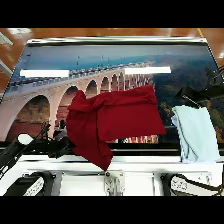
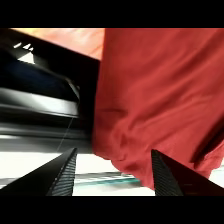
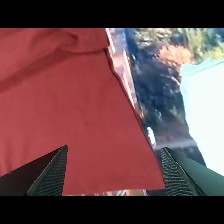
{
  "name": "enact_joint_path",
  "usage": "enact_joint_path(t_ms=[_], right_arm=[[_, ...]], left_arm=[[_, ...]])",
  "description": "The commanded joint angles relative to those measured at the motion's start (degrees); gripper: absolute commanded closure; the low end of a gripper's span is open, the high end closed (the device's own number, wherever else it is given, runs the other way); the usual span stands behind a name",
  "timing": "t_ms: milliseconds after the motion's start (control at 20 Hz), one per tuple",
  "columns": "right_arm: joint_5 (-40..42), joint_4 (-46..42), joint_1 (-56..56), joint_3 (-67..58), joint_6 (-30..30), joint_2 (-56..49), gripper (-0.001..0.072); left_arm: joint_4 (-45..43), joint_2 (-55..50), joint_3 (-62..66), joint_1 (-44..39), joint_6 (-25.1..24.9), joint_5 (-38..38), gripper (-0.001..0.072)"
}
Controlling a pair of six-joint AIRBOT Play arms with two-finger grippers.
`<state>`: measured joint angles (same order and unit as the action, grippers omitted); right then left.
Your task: Fold the shirts.
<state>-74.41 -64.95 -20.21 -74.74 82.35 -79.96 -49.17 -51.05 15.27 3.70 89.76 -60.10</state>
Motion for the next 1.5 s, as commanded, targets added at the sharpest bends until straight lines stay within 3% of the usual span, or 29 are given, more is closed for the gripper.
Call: enact_joint_path(t_ms=[0, 150, 300, 400, 450, 900, 1000, 1100, 1450], right_arm=[[1.27, 0.48, 0.90, 0.00, 0.13, -0.70, 0.0022], [3.13, 0.02, 2.27, 0.00, 0.15, -0.70, 0.0022], [3.76, -0.28, 2.64, 0.00, 0.50, -0.81, 0.0023], [3.04, -0.22, 2.64, 0.24, 1.05, -1.44, 0.0022], [1.75, -0.24, 2.64, 0.24, 0.96, -2.32, 0.0022], [-12.04, -6.01, 2.38, 4.02, -6.86, -13.25, 0.0024], [-11.23, -4.02, 1.68, 5.97, -6.97, -14.49, 0.0032], [-8.63, -1.99, 1.73, 7.63, -6.78, -14.99, 0.0121], [-7.41, -3.91, 2.23, 9.97, -7.02, -15.12, 0.0118]], left_arm=[[1.68, -1.84, -0.09, -1.97, -1.03, 2.54, 0.0167], [3.39, -3.82, -0.09, -4.20, -1.03, 4.87, 0.0176], [3.41, -7.04, -0.09, -5.95, -0.59, 6.47, 0.0387], [4.09, -9.09, -0.07, -7.43, -0.63, 6.75, 0.0599], [4.26, -9.57, -0.07, -8.11, -0.63, 6.84, 0.0672], [0.02, -0.96, 0.26, -8.96, -0.57, 7.61, 0.0671], [0.13, 0.09, 0.28, -8.96, -0.52, 7.63, 0.0671], [0.11, 0.31, 0.48, -8.96, -0.33, 7.74, 0.0671], [0.11, 0.31, 4.02, -8.96, 0.61, 11.63, 0.0671]])
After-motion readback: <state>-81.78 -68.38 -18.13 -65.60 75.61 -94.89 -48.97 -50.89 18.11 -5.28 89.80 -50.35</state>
